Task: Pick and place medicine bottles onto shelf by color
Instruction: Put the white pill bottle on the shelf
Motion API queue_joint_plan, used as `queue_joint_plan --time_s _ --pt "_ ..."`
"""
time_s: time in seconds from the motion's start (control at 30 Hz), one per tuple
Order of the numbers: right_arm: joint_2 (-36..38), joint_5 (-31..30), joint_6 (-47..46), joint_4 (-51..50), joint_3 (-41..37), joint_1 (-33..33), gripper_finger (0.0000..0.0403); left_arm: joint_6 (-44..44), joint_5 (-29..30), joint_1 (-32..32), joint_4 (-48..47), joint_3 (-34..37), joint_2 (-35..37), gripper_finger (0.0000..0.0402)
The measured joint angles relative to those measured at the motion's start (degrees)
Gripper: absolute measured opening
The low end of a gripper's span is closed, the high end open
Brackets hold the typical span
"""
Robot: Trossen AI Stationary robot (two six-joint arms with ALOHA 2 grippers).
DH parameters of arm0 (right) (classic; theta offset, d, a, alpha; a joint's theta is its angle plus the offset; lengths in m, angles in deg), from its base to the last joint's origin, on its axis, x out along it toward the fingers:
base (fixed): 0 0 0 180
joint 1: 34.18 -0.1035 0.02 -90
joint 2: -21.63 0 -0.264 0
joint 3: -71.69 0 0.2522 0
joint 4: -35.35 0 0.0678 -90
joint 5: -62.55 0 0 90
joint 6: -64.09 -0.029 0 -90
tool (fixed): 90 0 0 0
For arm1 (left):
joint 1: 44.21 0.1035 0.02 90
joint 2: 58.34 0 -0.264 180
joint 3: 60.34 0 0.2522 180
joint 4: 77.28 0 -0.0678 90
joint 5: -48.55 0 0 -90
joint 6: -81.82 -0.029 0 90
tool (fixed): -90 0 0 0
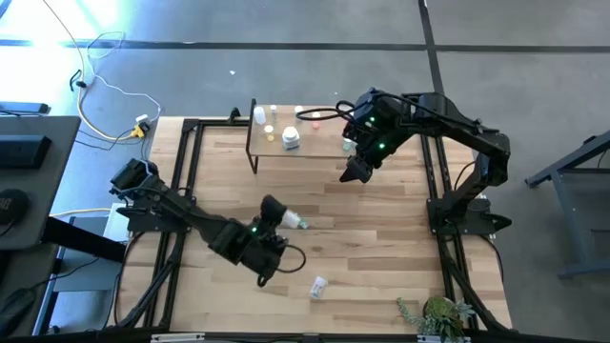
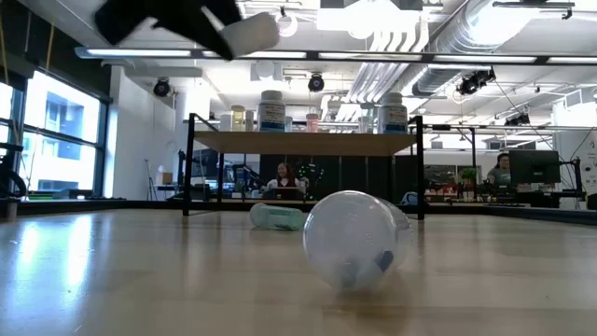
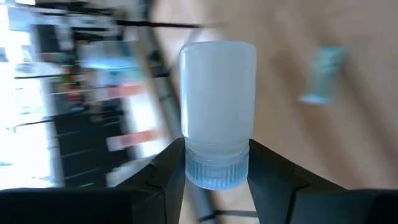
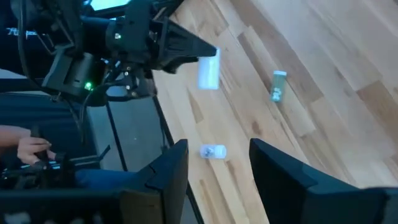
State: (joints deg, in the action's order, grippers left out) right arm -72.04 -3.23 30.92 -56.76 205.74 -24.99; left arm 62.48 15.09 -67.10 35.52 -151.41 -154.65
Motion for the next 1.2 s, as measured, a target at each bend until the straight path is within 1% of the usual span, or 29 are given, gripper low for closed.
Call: queue_joint_plan --time_s 0.13,0.2,0.3,0.53,0.63,0.73,0.93,1.2 --pt "0.0 1.43 -0.46 0.78 0.0 0.02 0.0162 -10.51 8.12 1.96 6.01 -1.15 0.0 0.0133" --pt "-0.15 1.6 -1.59 1.24 0.0 0.02 0.0166 -15.99 10.18 2.94 10.99 -1.25 0.0 0.0133" --pt "-0.24 1.83 -2.84 2.21 -0.02 0.02 0.0178 -23.62 11.76 4.2 19.21 -1.25 0.0 0.0133" --pt "-0.86 4.6 -4.1 3.02 -0.02 0.02 0.0207 -37.75 11.91 5.94 35.06 -1.25 0.0 0.0133" --pt "-2.37 7.64 -4.4 2.91 -0.02 0.17 0.0209 -43.2 11.88 6.48 41.27 -1.25 0.0 0.0133" --pt "-4.06 9.13 -4.27 2.93 -0.02 0.17 0.0209 -48.22 11.86 6.8 45.92 -1.25 0.0 0.0133" --pt "-5.95 10.41 -2.58 3.35 -0.04 0.4 0.0209 -53.83 11.75 6.79 52.14 -1.25 0.0 0.0133" --pt "-8.4 17.5 -2.83 6.24 -0.04 0.55 0.0209 -59.09 11.47 6.79 57.57 -1.23 0.0 0.0133"
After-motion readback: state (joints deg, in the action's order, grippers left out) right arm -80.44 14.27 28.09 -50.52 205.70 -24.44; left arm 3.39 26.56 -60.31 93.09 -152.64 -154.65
